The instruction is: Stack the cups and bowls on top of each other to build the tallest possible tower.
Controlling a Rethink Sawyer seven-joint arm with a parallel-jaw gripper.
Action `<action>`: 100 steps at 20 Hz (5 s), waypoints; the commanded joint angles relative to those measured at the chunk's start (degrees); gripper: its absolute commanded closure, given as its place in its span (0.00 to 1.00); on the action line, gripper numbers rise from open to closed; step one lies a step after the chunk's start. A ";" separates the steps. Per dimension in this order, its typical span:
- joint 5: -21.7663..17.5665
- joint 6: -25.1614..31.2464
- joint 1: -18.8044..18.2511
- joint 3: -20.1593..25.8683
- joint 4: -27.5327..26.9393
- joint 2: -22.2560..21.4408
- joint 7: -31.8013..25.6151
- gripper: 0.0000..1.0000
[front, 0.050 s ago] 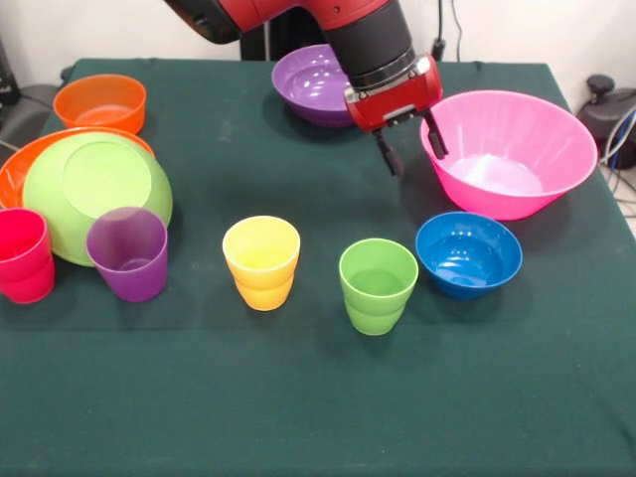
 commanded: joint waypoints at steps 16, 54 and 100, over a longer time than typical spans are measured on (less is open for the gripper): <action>4.85 5.92 -0.32 2.41 1.62 -6.05 -4.87 0.00; -1.23 -4.97 5.74 -5.55 -0.07 -0.70 -0.84 1.00; 0.22 -9.21 8.93 -10.47 -2.07 2.09 0.95 0.00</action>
